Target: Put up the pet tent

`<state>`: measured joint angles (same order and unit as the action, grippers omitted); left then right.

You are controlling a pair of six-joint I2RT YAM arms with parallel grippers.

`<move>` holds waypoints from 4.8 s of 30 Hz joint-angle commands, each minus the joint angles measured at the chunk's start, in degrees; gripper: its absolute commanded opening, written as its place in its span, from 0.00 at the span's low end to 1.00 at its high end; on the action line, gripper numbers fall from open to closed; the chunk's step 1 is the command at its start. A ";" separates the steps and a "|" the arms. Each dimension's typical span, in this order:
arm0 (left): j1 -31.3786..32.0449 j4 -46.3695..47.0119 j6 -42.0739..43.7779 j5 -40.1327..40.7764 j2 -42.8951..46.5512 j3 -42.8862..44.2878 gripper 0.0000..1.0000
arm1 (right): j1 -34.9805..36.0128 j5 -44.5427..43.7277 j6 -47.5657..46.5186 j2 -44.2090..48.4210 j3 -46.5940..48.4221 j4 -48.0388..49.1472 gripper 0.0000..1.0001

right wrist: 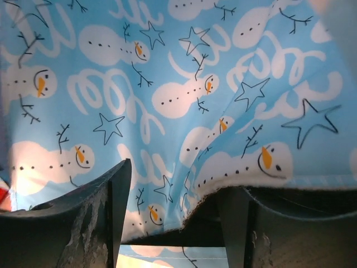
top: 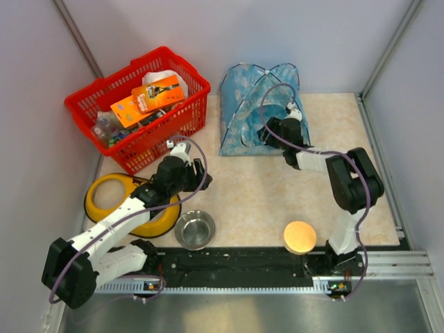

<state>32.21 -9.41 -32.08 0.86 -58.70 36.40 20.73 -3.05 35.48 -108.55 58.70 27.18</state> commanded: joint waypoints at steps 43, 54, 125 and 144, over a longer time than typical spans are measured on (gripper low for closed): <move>-4.08 35.69 24.78 -12.28 -44.94 26.36 0.00 | 2.38 9.64 -0.24 20.92 -11.41 -2.93 0.38; 1.71 26.56 22.67 -17.47 -27.36 13.88 0.00 | 7.04 7.89 -3.06 28.65 -19.75 -1.45 0.50; 8.05 30.50 20.47 -5.45 -29.63 9.38 0.00 | 18.64 -14.89 -1.73 59.59 -23.81 -34.19 0.58; 6.56 21.01 25.92 11.71 -40.35 25.47 0.00 | 13.28 -10.05 1.17 54.42 -24.07 -46.77 0.71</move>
<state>40.03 14.57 -9.41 11.27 -96.84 57.87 34.74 -14.31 36.62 -52.31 34.17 -16.82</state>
